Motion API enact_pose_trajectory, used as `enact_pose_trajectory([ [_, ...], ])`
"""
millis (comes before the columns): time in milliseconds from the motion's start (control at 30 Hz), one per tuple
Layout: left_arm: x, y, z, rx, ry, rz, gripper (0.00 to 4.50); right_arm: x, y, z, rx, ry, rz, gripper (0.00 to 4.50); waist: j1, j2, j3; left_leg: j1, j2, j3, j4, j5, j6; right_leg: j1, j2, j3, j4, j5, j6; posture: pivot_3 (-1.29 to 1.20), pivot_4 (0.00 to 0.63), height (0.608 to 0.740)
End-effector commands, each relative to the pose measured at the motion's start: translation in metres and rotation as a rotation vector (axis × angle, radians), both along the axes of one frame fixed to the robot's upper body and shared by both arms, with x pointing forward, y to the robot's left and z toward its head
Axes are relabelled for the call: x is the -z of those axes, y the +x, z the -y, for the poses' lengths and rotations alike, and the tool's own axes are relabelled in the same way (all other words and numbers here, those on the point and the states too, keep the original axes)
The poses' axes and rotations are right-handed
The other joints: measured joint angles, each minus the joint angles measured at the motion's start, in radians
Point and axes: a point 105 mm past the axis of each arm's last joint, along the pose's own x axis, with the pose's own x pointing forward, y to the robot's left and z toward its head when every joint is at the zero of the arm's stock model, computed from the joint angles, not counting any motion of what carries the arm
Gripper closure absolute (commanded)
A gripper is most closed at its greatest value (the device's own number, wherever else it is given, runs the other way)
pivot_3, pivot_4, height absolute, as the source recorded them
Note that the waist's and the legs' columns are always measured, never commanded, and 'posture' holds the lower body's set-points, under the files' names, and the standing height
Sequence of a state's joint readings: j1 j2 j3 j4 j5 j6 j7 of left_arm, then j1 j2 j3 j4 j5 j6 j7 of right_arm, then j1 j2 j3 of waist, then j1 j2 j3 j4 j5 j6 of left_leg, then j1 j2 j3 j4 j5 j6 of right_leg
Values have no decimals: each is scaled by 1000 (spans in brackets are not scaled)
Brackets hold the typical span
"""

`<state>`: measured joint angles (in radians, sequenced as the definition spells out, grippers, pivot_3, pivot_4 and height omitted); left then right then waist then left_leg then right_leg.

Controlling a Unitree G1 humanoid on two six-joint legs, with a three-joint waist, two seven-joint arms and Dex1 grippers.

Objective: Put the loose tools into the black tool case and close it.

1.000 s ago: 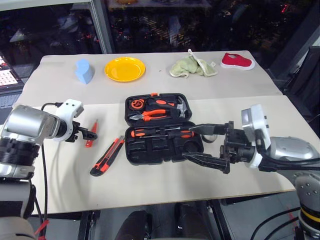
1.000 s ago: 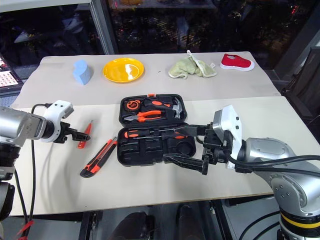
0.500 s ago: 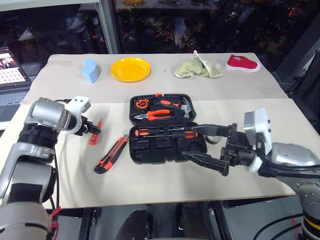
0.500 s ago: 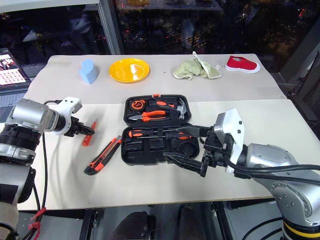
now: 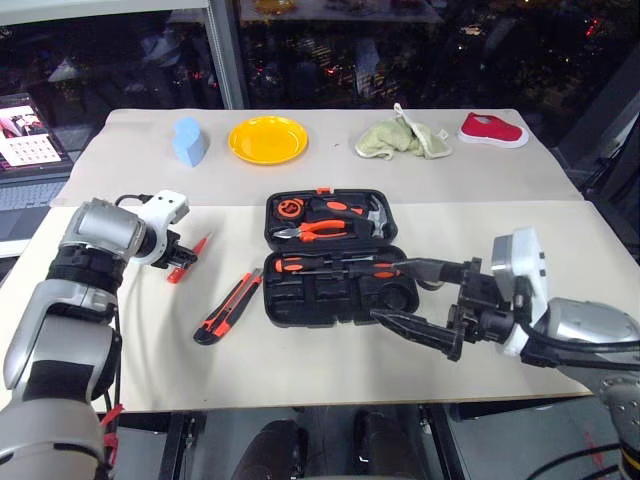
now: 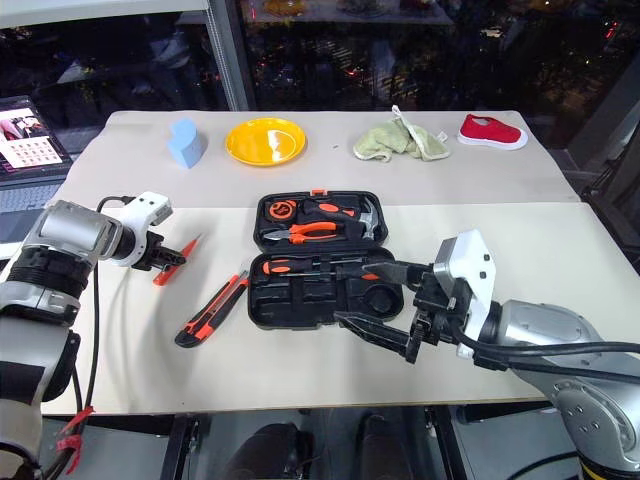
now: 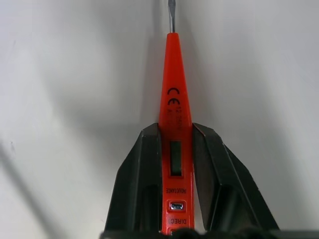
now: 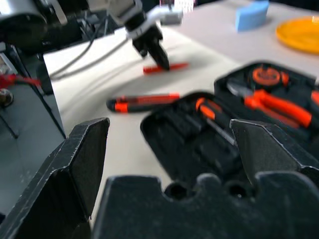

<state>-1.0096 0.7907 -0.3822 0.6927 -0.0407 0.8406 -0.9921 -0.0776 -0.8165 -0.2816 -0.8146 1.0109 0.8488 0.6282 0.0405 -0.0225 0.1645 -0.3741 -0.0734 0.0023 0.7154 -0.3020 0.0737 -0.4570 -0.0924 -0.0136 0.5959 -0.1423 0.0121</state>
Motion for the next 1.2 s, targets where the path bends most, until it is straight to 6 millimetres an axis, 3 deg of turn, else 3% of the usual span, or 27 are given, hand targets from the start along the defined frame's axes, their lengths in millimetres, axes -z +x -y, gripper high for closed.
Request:
enact_pose_trajectory([
  [33,-45,5,46,355,25,144,4078,-6,-10,4,-6,-10,9,0,-1,-2,0,-1,0,0,0,0,0,0,0,0,-1,0,0,0,150,740],
  [100,-59,-3,80,602,38,215,4078,-3,-13,7,-1,-36,-2,0,0,-3,0,-7,0,-1,2,0,0,-3,-1,0,-1,0,0,0,150,740],
  [233,-62,-30,133,867,-5,164,4078,-1,-15,10,29,-62,-3,0,-1,-3,0,-14,0,-2,6,-1,2,-6,0,0,-1,2,2,0,150,740],
  [367,-54,-50,159,1029,38,110,4078,0,-21,7,40,-47,-5,0,-6,-3,0,-15,0,-1,8,-3,5,-6,2,-1,-2,2,4,0,150,740],
  [467,-45,-52,175,1025,46,65,4078,1,-24,5,62,-42,-6,0,-12,-3,1,-12,0,0,8,-3,6,-4,2,-1,-2,2,4,0,150,740],
  [633,-23,-58,183,1000,95,-45,4078,8,-30,6,101,-58,-12,0,-13,-3,1,-10,0,1,13,-9,16,-1,5,-1,-2,0,6,0,150,740],
  [733,-18,-54,184,983,124,-42,4078,7,-29,7,119,-51,-2,0,-18,-3,1,-8,0,2,15,-9,16,1,6,1,-1,-4,13,0,150,740],
  [1000,-8,-36,181,896,149,-39,4078,6,-30,5,137,-33,12,0,-15,-3,1,-7,0,2,15,-9,16,0,5,0,0,0,7,0,150,740],
  [1200,-4,-40,179,875,120,-97,4078,7,-30,4,135,-24,15,0,-16,-3,0,-7,0,2,15,-8,16,1,3,1,-1,-1,7,0,150,740],
])
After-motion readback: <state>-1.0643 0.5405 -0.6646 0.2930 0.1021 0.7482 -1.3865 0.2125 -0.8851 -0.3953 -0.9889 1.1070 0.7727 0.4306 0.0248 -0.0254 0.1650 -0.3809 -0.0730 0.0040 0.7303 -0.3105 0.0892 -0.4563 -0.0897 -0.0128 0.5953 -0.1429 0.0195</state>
